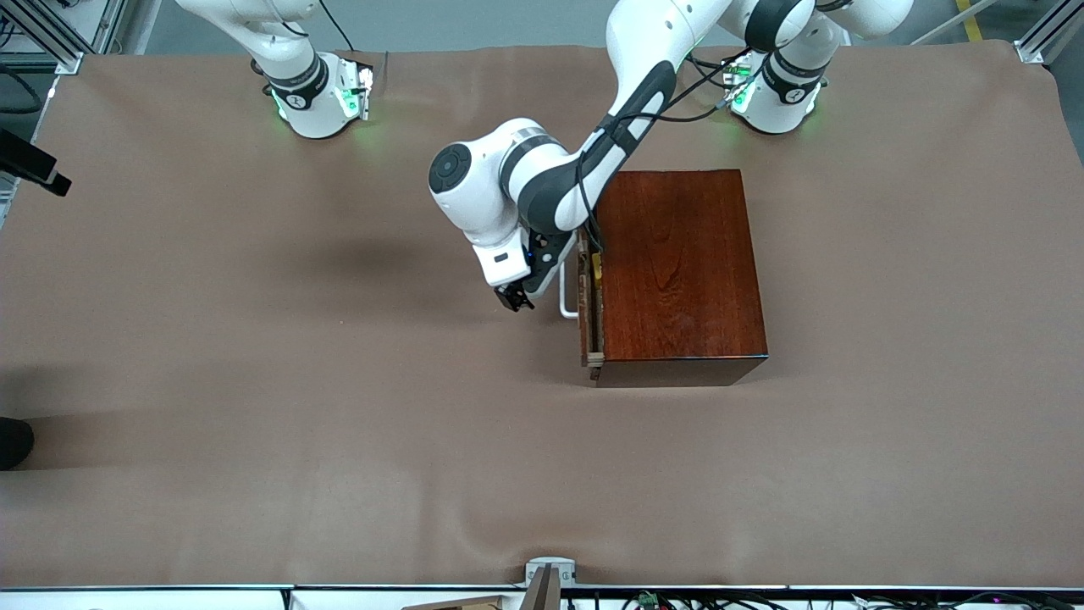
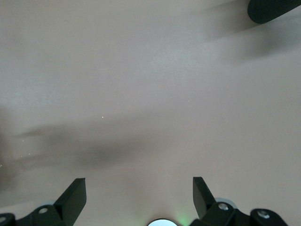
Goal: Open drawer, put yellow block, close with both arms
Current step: 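Push the drawer shut with the left gripper against the box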
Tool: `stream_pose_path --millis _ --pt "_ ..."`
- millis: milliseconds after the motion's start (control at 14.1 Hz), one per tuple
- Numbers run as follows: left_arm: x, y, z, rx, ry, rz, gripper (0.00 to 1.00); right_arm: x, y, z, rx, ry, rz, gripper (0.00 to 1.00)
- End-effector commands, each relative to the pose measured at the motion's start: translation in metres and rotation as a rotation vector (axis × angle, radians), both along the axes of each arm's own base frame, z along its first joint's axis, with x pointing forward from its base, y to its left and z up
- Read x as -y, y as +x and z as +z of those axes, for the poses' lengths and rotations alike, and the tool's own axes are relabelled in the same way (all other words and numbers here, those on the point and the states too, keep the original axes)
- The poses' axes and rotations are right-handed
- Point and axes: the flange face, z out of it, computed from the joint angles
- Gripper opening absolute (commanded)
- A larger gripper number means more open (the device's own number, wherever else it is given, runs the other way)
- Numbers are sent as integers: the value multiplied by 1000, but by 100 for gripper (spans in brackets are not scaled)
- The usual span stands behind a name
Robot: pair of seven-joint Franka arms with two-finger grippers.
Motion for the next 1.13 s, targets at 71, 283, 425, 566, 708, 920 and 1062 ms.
stream_pose_path --millis 71,283,425,566,708,920,1062 --pt "-11 3 5 17 59 49 100 -1 3 6 10 0 13 100" --pt "-17 4 3 5 89 62 100 -1 2 6 10 0 11 100" --pt "-20 6 2 6 97 67 100 -1 3 6 9 1 13 100" --pt "-18 4 2 -1 96 49 100 1 2 5 7 1 8 100" --pt "-11 3 7 7 65 22 100 -1 2 6 9 1 11 100" --pt "1 -2 31 -4 14 -106 100 -2 1 6 4 1 14 100" --pt "2 -2 58 -7 -7 -181 100 -1 2 6 9 1 11 100"
